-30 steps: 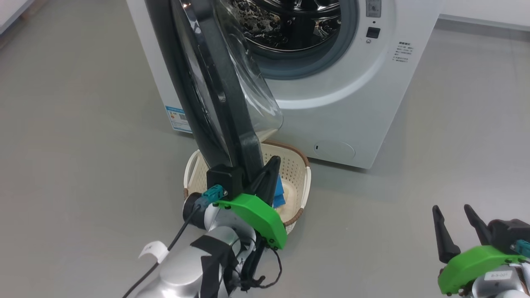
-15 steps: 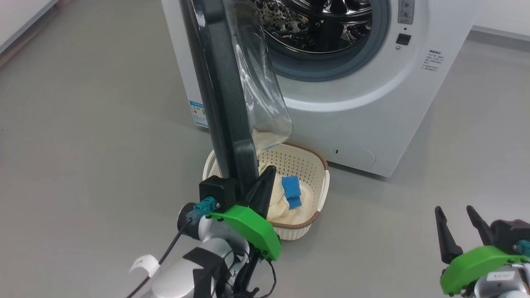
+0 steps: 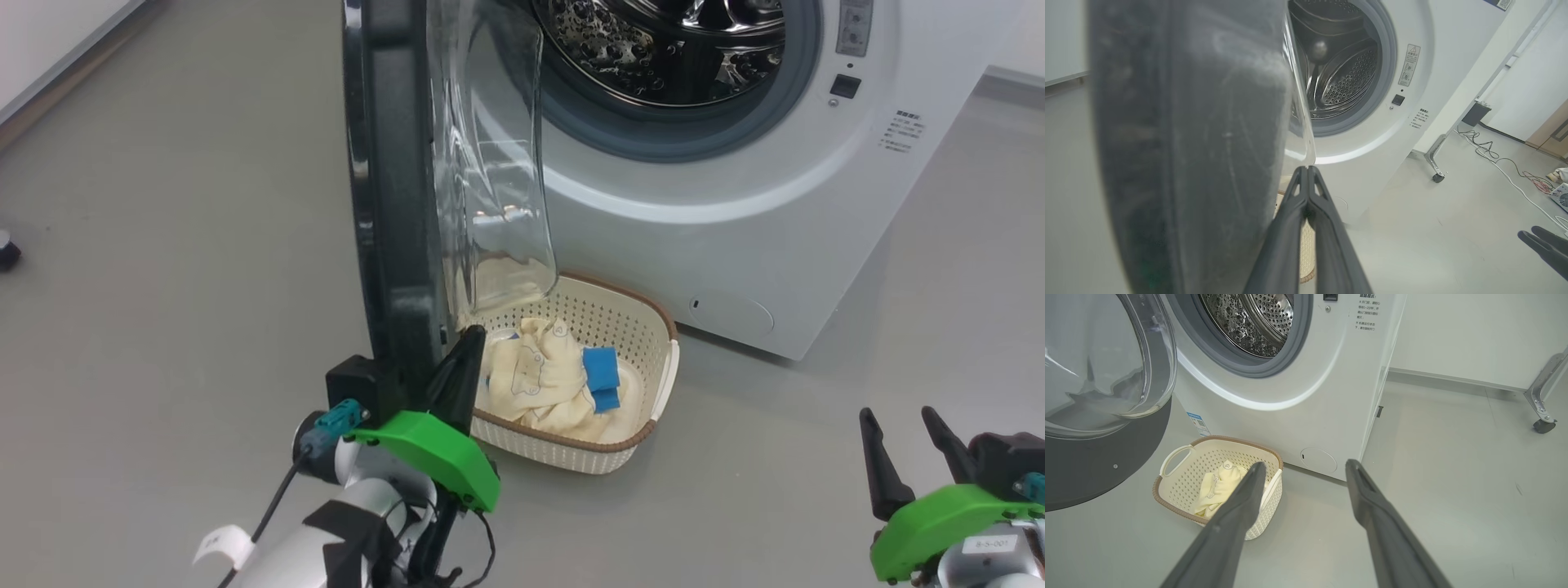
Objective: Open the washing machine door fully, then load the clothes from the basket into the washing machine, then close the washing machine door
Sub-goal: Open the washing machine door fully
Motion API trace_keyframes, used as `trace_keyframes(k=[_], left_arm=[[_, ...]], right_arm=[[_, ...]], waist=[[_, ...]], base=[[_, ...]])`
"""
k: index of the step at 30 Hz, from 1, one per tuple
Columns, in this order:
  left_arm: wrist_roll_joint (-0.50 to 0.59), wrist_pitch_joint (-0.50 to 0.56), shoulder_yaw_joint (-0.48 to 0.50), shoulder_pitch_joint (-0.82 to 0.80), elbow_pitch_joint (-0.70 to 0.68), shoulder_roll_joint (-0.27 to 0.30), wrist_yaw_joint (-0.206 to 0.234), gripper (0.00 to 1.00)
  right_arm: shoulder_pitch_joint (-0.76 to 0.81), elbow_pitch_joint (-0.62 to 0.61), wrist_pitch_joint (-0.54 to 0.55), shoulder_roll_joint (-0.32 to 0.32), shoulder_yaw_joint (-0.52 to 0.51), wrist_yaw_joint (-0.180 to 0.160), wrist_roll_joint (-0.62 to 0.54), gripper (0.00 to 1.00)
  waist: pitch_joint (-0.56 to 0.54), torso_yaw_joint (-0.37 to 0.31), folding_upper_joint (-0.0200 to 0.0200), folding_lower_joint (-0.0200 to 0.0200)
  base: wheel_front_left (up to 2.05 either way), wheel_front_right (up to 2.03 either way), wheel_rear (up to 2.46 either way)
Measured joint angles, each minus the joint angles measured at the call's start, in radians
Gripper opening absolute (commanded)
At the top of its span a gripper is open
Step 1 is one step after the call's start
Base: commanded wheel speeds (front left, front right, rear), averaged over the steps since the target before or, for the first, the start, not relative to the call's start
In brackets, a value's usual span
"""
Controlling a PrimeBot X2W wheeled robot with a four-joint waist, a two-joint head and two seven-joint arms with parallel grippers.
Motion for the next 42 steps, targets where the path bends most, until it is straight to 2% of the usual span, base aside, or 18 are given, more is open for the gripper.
trace_keyframes(k=[8, 20, 36, 42], left_arm=[[0.001, 0.000, 0.115, 0.061, -0.031, 0.062, 0.000, 0.00], [0.017, 0.000, 0.305, 0.127, -0.029, 0.164, 0.000, 0.00], [0.058, 0.000, 0.610, 0.169, 0.034, 0.230, 0.000, 0.00], [0.074, -0.003, 0.676, 0.138, 0.089, 0.231, 0.000, 0.00]], right_arm=[[0.000, -0.002, 0.000, 0.000, 0.000, 0.000, 0.003, 1.00], [0.000, -0.006, 0.009, 0.000, -0.009, 0.000, 0.004, 1.00], [-0.012, -0.029, 0.009, 0.000, -0.017, 0.000, 0.014, 1.00], [-0.037, -0.041, 0.019, 0.000, -0.015, 0.000, 0.009, 1.00]], waist=[[0.006, 0.009, 0.0000, 0.0000], [0.026, -0.020, 0.0000, 0.0000], [0.111, -0.087, 0.0000, 0.0000], [0.140, -0.107, 0.0000, 0.0000]], base=[[0.00, 0.00, 0.00], [0.00, 0.00, 0.00], [0.00, 0.00, 0.00], [0.00, 0.00, 0.00]])
